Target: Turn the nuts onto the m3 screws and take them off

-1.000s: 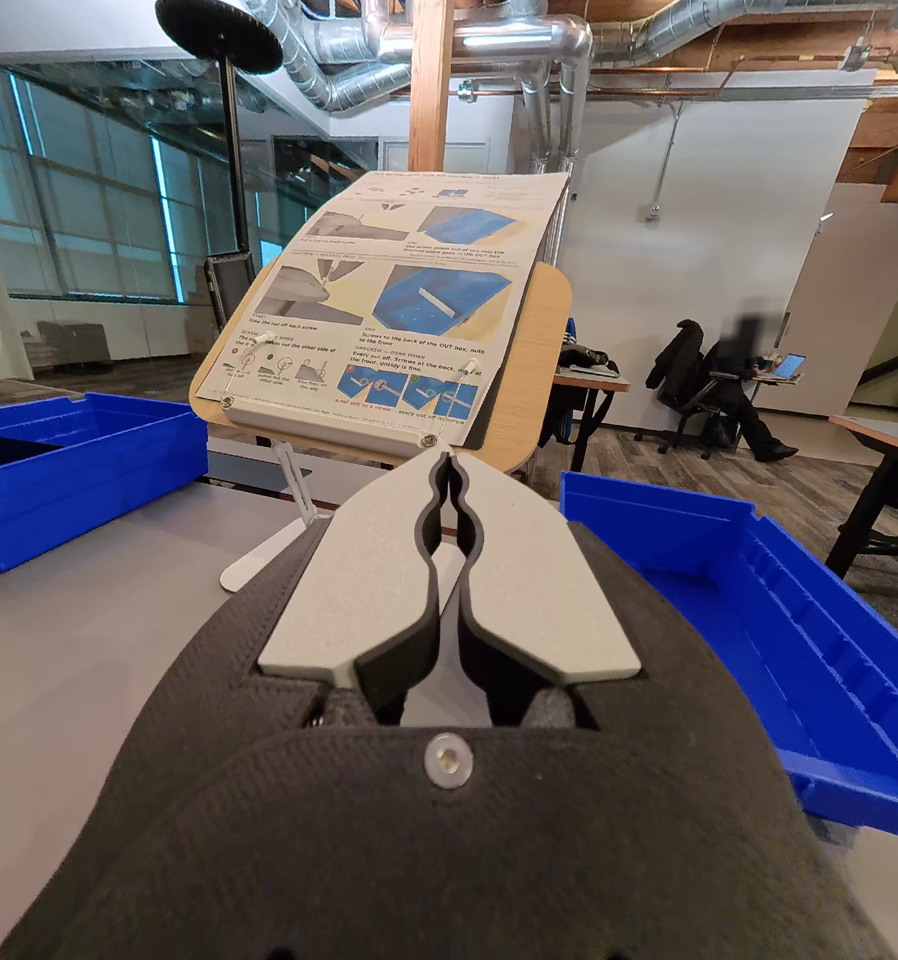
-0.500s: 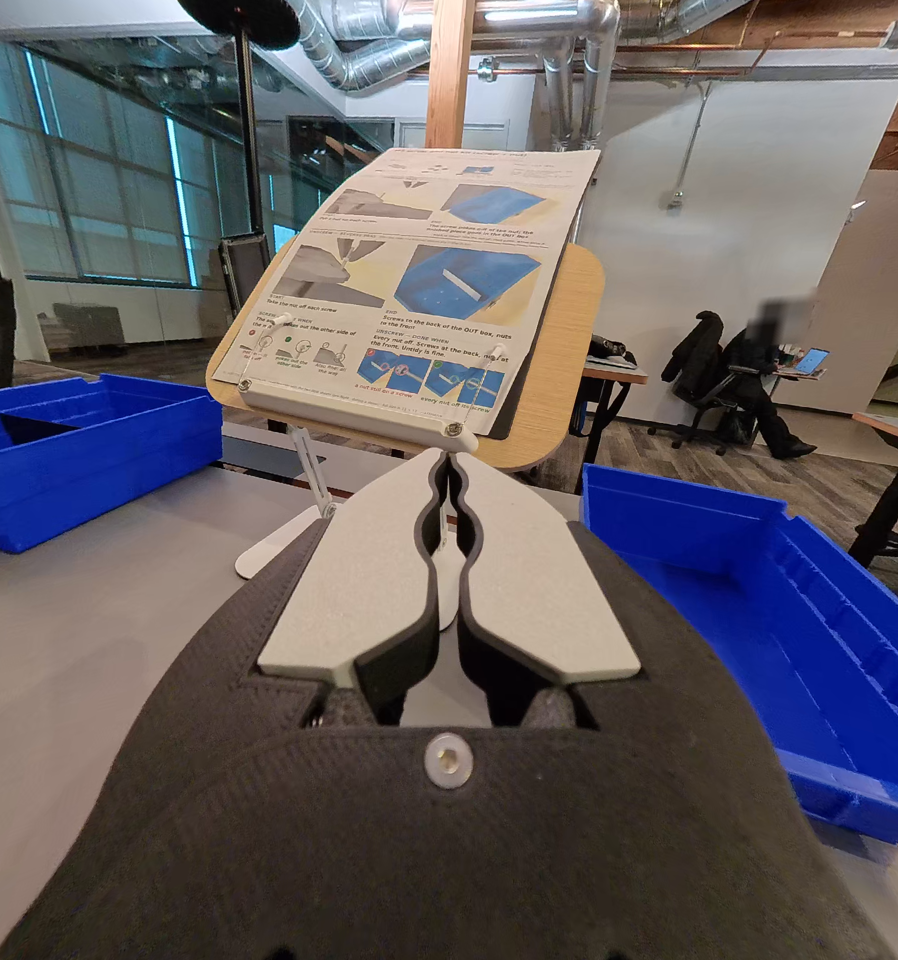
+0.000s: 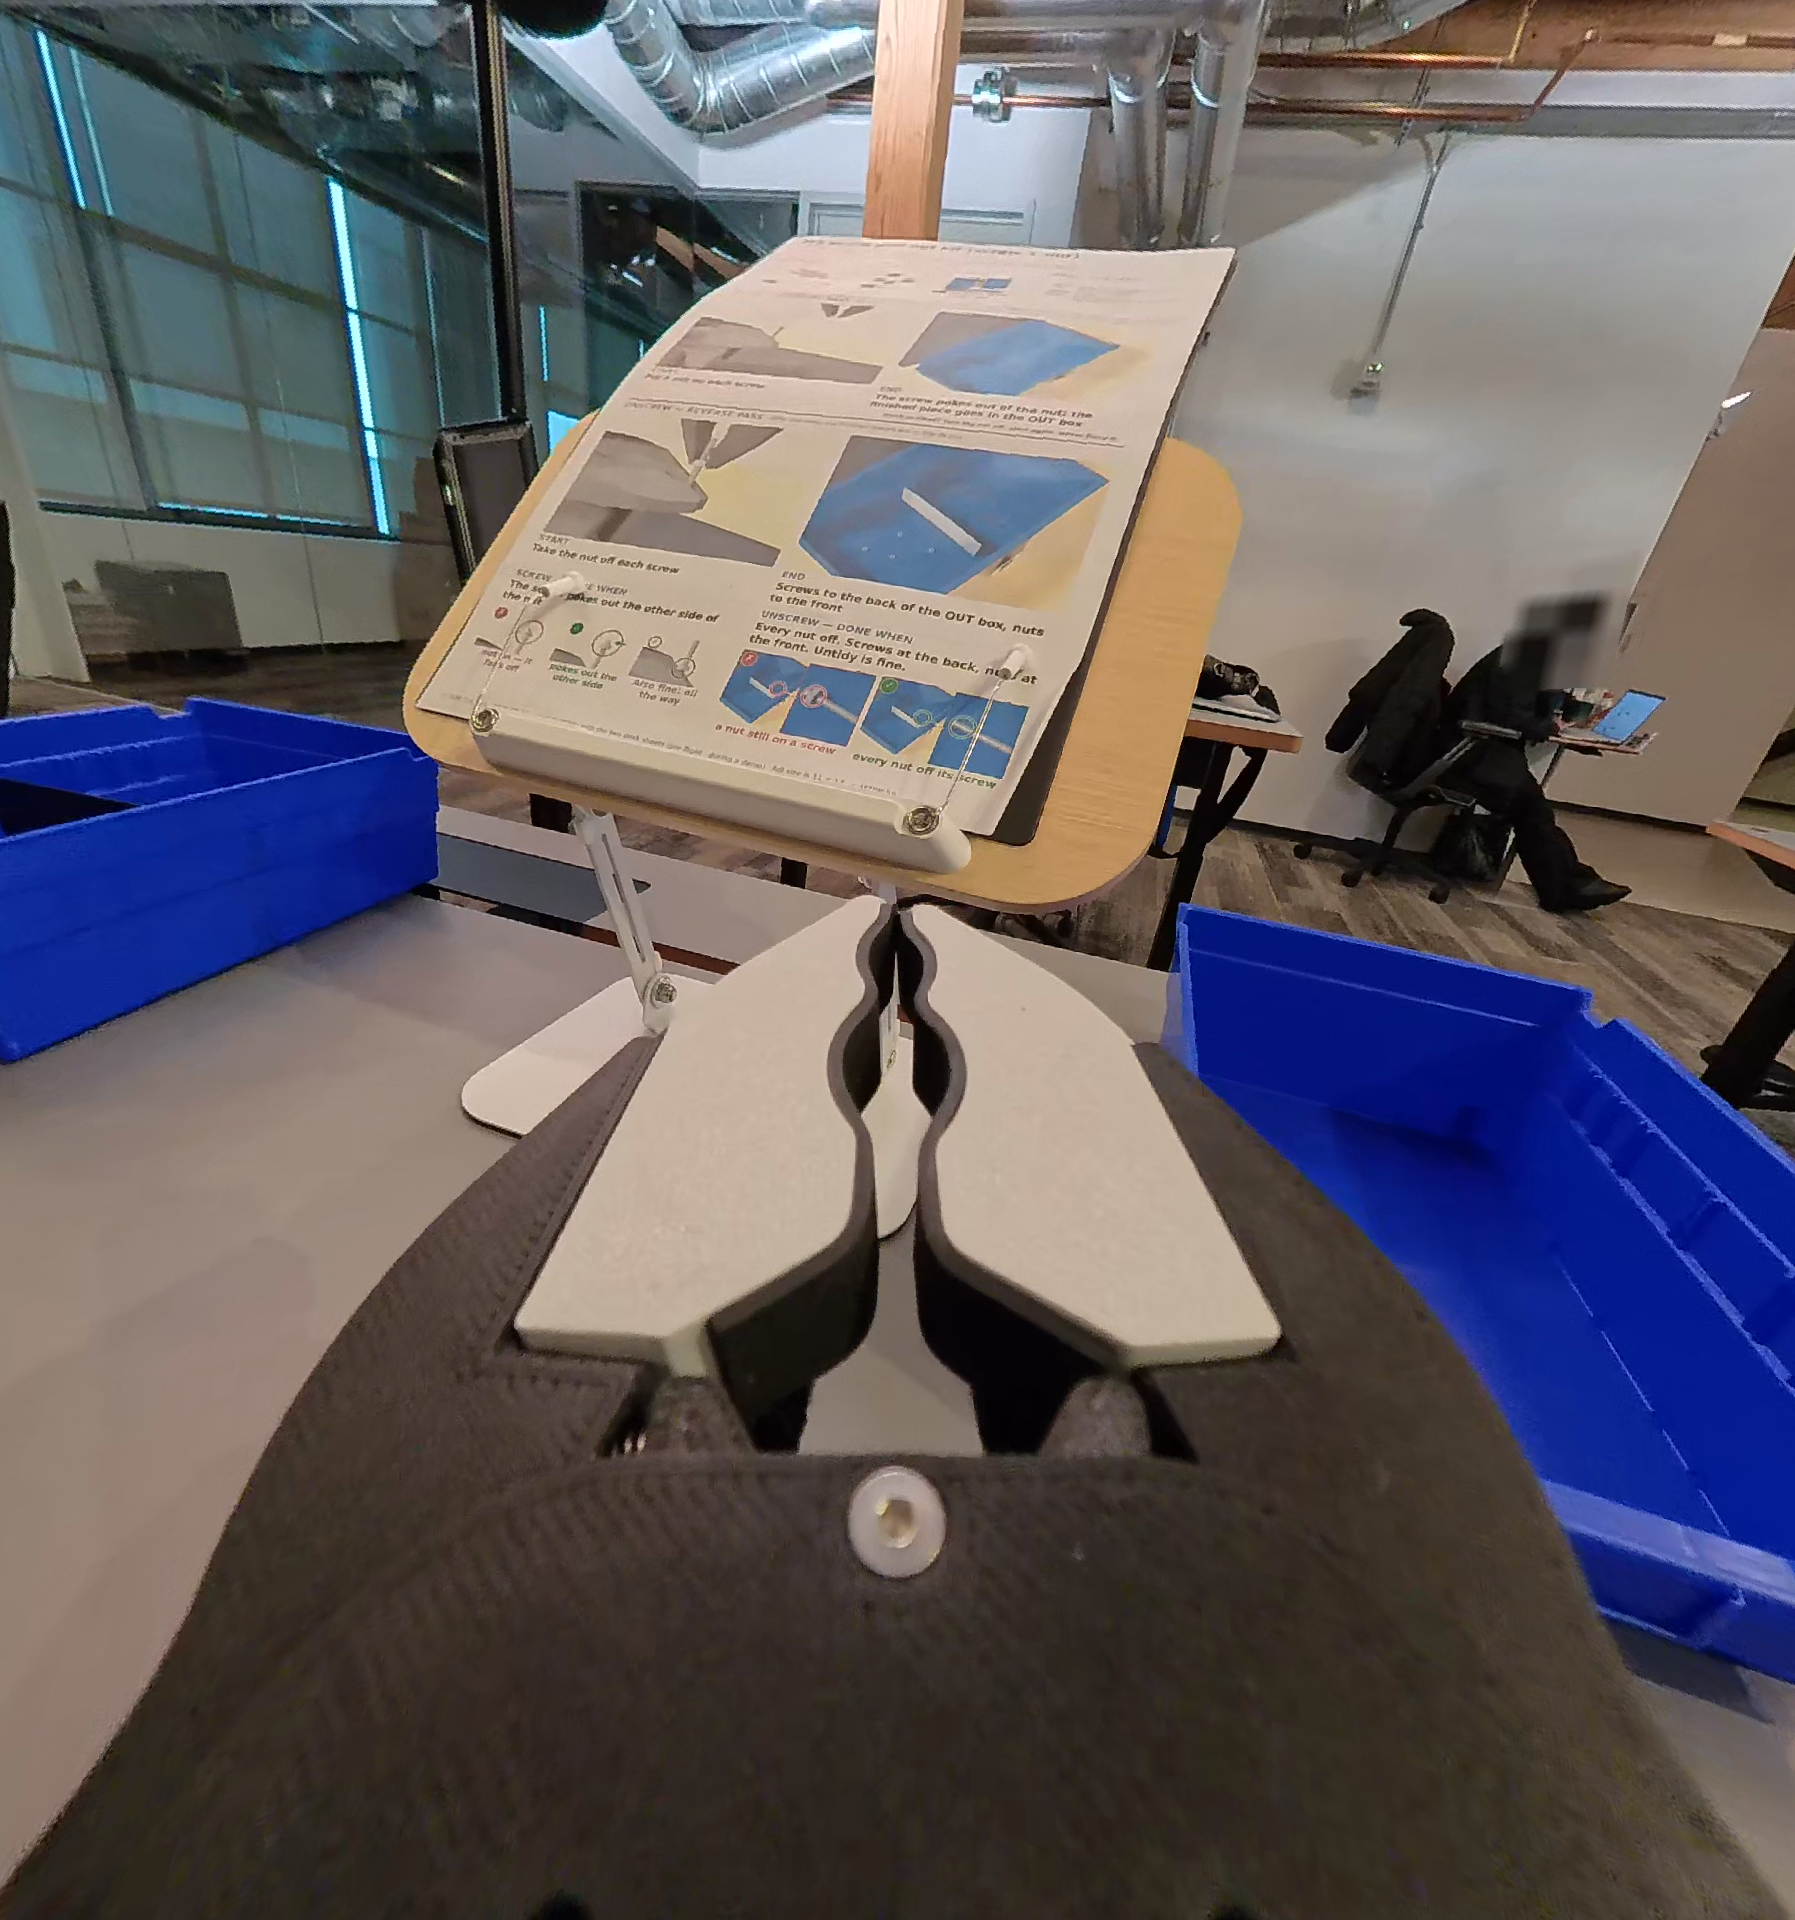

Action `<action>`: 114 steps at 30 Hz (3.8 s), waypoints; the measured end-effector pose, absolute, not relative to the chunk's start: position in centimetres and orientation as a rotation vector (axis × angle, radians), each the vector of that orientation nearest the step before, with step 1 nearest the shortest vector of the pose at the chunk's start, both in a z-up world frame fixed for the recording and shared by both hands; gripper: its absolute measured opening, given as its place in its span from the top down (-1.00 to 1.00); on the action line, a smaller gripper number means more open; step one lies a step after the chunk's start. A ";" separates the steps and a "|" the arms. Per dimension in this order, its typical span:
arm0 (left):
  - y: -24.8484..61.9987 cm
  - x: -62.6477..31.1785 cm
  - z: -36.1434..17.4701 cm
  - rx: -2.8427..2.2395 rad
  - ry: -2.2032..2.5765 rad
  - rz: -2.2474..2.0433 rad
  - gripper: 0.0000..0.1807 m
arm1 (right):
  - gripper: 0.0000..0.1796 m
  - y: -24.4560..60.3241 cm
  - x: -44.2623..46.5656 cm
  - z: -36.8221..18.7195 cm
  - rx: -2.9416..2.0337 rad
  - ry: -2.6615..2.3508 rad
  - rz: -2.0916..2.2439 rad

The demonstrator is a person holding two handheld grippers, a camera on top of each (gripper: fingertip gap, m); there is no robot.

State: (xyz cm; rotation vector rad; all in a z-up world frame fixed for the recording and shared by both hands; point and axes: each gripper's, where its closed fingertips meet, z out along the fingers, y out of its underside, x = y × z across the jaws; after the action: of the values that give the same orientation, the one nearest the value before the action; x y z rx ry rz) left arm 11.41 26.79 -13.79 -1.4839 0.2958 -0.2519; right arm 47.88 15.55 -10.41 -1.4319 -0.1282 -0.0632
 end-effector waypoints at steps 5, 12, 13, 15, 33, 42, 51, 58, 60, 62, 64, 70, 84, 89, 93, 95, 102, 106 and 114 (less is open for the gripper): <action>26.4 12.8 -13.8 -1.476 0.329 -0.250 1.00 | 1.00 15.7 47.7 -10.4 -1.432 -0.132 -0.054; 26.5 13.4 -12.8 -1.457 0.318 -0.215 1.00 | 1.00 15.7 47.2 -10.3 -1.429 -0.142 -0.057; 26.5 13.5 -12.3 -1.445 0.309 -0.195 1.00 | 1.00 15.7 47.2 -10.2 -1.427 -0.142 -0.058; 26.5 13.9 -11.5 -1.425 0.273 -0.208 1.00 | 1.00 15.6 47.1 -10.1 -1.427 -0.141 -0.053; 24.7 15.0 -9.7 -1.336 0.329 -0.674 1.00 | 1.00 16.0 45.9 -10.2 -1.433 -0.180 -0.032; 24.0 13.9 -8.6 -1.268 0.350 -0.639 1.00 | 1.00 16.2 44.3 -10.6 -1.439 -0.222 -0.043; 23.7 13.5 -8.6 -1.266 0.359 -0.606 1.00 | 1.00 16.0 43.8 -10.3 -1.435 -0.231 -0.040; 24.2 12.8 -8.8 -1.287 0.298 -0.509 0.45 | 0.69 15.9 41.8 -10.3 -1.412 -0.298 -0.009; 24.1 13.1 -8.8 -1.289 0.309 -0.481 0.51 | 0.56 15.9 40.8 -10.2 -1.405 -0.325 0.016; 24.2 13.3 -8.9 -1.300 0.295 -0.480 0.54 | 0.47 16.0 39.2 -10.3 -1.417 -0.391 0.060; 24.3 13.9 -9.0 -1.309 0.320 -0.452 0.62 | 0.37 15.5 36.8 -9.9 -1.403 -0.495 0.111; 24.4 16.2 -9.7 -1.356 0.415 -0.382 1.00 | 0.61 9.8 25.3 -10.3 -1.283 -1.087 0.259; 24.3 18.6 -11.2 -1.434 0.525 -0.298 1.00 | 0.70 5.5 14.3 -8.7 -1.058 -1.289 0.189; 24.4 18.8 -11.8 -1.468 0.558 -0.250 1.00 | 0.54 5.0 13.8 -8.9 -1.053 -1.323 0.212; 25.0 18.9 -13.0 -1.507 0.645 -0.146 1.00 | 0.45 3.1 13.1 -12.1 -1.057 -1.550 0.212; 25.0 19.0 -13.5 -1.513 0.692 -0.087 1.00 | 0.38 2.1 12.7 -13.8 -1.061 -1.676 0.192; 24.6 20.1 -14.1 -1.507 0.804 0.033 1.00 | 0.19 2.0 11.8 -17.8 -1.080 -1.911 0.031; 24.4 20.5 -14.5 -1.501 0.838 0.073 1.00 | 0.12 2.9 11.8 -17.9 -1.083 -1.938 -0.035; 24.4 20.7 -14.7 -1.490 0.859 0.115 1.00 | 0.10 4.2 12.2 -18.9 -1.116 -1.982 -0.128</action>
State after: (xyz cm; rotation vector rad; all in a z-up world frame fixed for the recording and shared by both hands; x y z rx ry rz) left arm 20.74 24.36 -14.68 -1.4899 0.8587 0.1145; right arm 12.25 4.21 -18.86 -1.1163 -1.9821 -0.1275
